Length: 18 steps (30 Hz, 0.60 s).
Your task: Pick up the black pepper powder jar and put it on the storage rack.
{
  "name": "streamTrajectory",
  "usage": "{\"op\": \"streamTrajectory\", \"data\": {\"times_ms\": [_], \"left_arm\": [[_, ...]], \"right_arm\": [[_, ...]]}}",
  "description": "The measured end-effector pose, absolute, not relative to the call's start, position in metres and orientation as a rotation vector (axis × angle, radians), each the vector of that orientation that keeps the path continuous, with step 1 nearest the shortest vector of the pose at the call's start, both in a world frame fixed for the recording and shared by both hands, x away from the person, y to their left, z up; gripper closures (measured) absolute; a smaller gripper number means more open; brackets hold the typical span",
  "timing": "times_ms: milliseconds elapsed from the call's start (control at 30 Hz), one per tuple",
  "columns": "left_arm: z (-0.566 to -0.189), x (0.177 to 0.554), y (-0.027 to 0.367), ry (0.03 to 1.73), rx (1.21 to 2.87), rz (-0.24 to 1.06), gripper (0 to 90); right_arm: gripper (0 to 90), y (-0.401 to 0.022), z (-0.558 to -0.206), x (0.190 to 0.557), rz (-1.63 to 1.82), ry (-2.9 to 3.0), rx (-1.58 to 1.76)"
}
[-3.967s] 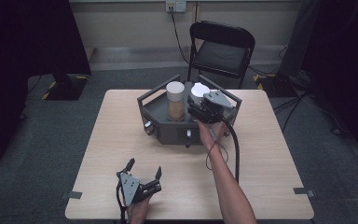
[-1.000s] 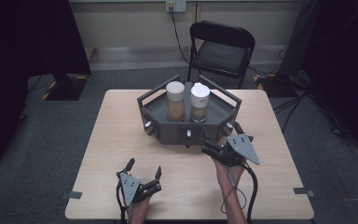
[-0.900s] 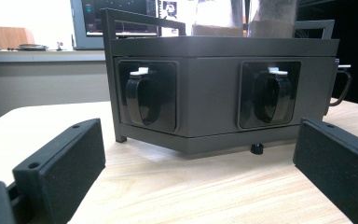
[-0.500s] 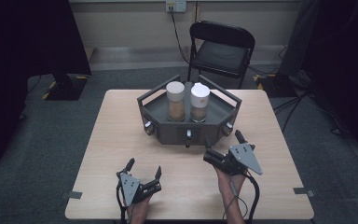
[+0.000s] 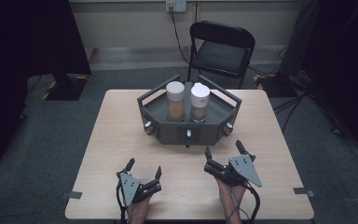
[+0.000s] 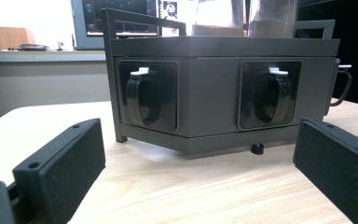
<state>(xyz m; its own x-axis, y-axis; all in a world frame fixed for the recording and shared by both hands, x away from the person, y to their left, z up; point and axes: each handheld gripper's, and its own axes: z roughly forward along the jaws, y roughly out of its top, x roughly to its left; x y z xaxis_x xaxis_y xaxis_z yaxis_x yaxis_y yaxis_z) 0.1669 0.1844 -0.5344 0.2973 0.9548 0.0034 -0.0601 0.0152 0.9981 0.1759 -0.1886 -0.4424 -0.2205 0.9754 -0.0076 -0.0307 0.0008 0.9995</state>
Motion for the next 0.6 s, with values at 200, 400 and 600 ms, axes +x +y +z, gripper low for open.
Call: {"op": "streamTrajectory", "data": {"times_ms": [200, 400, 600], "left_arm": [[-0.534, 0.167, 0.184, 0.944, 1.288, 1.009, 1.4], [-0.534, 0.167, 0.184, 0.944, 1.288, 1.009, 1.4], [-0.534, 0.167, 0.184, 0.944, 1.288, 1.009, 1.4]], "right_arm": [[0.0, -0.194, -0.451, 0.172, 1.373, 1.343, 1.074], [0.0, -0.198, -0.462, 0.168, 1.371, 1.337, 1.082], [0.0, -0.198, -0.471, 0.165, 1.363, 1.34, 1.089]]}}
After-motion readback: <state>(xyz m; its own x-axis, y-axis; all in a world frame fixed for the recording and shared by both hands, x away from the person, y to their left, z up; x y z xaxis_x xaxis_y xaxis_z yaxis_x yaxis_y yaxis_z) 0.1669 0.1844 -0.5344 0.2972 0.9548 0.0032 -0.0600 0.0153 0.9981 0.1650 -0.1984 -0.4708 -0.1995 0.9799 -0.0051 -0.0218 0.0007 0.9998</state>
